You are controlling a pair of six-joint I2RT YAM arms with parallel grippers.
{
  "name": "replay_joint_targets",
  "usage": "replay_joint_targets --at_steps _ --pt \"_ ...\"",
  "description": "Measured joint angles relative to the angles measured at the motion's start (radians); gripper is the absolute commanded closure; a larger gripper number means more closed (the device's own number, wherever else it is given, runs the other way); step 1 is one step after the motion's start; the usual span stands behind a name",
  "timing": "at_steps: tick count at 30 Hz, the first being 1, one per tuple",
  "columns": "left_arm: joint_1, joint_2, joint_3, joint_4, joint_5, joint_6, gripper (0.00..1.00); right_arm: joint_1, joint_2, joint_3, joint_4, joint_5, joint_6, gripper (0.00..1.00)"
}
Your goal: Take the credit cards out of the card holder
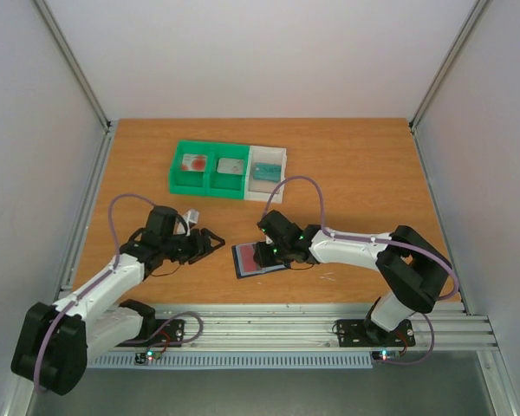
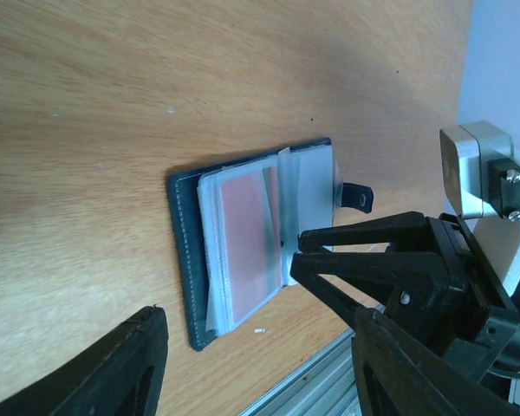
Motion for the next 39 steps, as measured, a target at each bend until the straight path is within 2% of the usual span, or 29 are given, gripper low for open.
replay_joint_targets --at_steps 6,9,15,24,39 --pt "-0.083 0.083 -0.006 0.118 -0.018 -0.06 0.45 0.0 0.017 0.0 0.0 0.013 -0.006 0.77" --pt "-0.126 0.121 -0.006 0.165 -0.031 -0.087 0.5 0.0 0.036 0.0 0.003 0.013 -0.006 0.8" --pt "-0.174 0.15 -0.021 0.267 -0.064 -0.132 0.52 0.0 0.044 -0.027 0.037 0.014 -0.005 0.88" --pt "-0.199 0.223 -0.043 0.367 -0.109 -0.18 0.58 -0.004 0.042 -0.066 0.116 0.007 0.011 0.95" --pt "-0.204 0.342 -0.064 0.517 -0.122 -0.224 0.59 -0.058 0.04 -0.153 0.29 -0.108 0.078 0.96"
